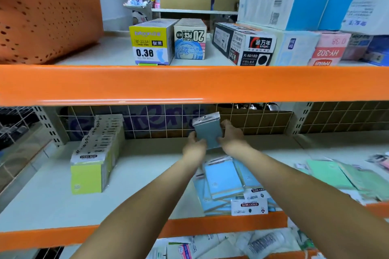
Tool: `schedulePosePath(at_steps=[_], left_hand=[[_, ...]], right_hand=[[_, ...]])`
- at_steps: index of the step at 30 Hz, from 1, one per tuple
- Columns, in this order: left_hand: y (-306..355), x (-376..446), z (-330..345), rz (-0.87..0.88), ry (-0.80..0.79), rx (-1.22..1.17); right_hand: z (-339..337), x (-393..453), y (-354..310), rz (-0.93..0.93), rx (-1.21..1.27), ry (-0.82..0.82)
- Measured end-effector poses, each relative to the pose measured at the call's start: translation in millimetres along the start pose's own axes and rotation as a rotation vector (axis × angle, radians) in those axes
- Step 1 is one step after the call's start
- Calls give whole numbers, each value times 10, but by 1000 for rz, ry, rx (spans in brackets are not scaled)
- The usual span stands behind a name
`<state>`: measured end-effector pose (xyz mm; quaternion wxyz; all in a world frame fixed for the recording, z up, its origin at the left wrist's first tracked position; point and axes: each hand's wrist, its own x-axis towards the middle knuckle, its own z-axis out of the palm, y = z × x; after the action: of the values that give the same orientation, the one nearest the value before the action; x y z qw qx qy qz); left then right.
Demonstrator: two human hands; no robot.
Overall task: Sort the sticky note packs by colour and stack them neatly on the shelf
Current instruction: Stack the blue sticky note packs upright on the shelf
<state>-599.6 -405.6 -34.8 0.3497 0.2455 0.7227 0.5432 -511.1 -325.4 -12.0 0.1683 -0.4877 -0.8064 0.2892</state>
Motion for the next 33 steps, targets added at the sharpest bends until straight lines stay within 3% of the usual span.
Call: schedulePosePath(at_steps=[5,10,13,16,21,27,33], left_hand=[[-52,338,4,25,-78,45],[-158,665,-48,-9,-139,84],[-209,758,-44,-81,-188,150],[-264,893,-33,-35,-104,308],[-451,1035,-34,-23,-137,476],[-487,1027,-74,-7,-164,498],[-382,778,-72,33,-89,404]], right_hand=[[143,283,14,-57,-108,-23],[389,600,78,47,30,-168],[496,716,98,96,-15,-223],[562,762,90,101,-85,-252],[527,763,50,51,-216,-321],[489,701,50,83,-180,-345],[282,645,167,114,-140,-353]])
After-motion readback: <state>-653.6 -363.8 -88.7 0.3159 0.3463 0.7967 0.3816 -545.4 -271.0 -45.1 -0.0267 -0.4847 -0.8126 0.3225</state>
